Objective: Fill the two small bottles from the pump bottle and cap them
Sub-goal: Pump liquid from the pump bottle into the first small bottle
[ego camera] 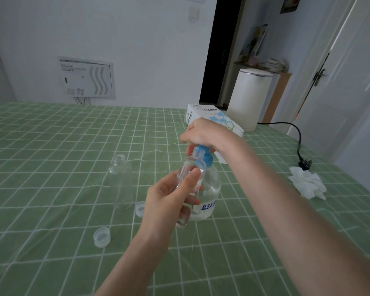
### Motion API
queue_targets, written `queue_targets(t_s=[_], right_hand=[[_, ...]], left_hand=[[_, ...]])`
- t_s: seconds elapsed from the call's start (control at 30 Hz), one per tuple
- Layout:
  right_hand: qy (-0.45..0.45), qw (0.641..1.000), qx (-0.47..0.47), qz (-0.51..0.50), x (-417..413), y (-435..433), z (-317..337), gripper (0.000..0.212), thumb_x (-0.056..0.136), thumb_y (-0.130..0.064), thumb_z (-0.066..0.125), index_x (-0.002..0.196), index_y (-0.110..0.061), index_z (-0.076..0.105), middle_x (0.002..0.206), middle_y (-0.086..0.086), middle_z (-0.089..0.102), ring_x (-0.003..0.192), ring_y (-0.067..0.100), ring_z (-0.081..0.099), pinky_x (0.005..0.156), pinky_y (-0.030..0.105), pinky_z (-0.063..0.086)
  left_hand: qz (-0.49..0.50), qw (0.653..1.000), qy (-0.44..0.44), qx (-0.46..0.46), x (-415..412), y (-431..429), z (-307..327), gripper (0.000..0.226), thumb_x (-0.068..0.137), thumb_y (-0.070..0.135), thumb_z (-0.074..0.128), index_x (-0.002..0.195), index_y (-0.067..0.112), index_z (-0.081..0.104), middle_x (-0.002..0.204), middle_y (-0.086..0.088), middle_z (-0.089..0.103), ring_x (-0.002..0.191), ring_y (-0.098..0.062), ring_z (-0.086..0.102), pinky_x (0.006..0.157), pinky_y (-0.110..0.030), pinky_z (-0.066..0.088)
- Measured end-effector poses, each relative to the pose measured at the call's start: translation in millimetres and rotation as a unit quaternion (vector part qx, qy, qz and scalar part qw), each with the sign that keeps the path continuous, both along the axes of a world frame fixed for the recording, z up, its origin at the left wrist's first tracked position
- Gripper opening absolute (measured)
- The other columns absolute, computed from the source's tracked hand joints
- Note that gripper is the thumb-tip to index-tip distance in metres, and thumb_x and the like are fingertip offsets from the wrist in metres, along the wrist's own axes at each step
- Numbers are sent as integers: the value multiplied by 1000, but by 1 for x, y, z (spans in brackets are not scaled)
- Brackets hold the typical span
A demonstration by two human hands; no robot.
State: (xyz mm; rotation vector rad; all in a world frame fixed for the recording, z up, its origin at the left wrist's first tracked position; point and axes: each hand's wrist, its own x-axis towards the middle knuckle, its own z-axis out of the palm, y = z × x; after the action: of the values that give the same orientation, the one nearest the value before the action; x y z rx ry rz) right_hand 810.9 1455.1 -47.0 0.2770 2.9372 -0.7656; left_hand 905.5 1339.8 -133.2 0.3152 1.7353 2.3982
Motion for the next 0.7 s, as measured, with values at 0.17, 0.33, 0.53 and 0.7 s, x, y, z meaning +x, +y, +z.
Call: queue_targets(t_s=[0.17, 0.33, 0.53, 0.7], right_hand=[[-14, 1000, -16, -8, 0, 1, -8, 38, 92, -24, 54, 125, -7, 57, 115, 13, 68, 104, 30, 65, 95, 39, 51], [0, 999, -34, -12, 2, 2, -9, 38, 91, -24, 53, 124, -6, 60, 112, 15, 71, 98, 27, 65, 95, 37, 50], [13, 1000, 11, -16, 4, 3, 3, 16, 92, -24, 50, 83, -12, 54, 98, 7, 74, 59, 14, 48, 51, 23, 32], [-3, 1000, 1, -14, 3, 1, 4, 29, 92, -21, 49, 112, -5, 63, 106, 9, 73, 62, 15, 50, 52, 23, 33]], left_hand=[[0, 1000, -4, -10, 0, 0, -3, 37, 54, 59, 67, 73, 28, 75, 70, 1, 73, 50, -4, 59, 44, -11, 41], [7, 1000, 1, -8, 1, -1, -4, 41, 53, 59, 67, 74, 25, 74, 65, 1, 71, 50, -4, 59, 42, -11, 41], [16, 1000, -4, 6, 0, 2, 0, 43, 52, 59, 68, 80, 28, 76, 71, 1, 73, 51, -4, 60, 42, -11, 41], [14, 1000, -2, 3, 1, 2, 2, 37, 54, 58, 67, 74, 29, 76, 70, 1, 73, 52, -4, 60, 43, -12, 42]])
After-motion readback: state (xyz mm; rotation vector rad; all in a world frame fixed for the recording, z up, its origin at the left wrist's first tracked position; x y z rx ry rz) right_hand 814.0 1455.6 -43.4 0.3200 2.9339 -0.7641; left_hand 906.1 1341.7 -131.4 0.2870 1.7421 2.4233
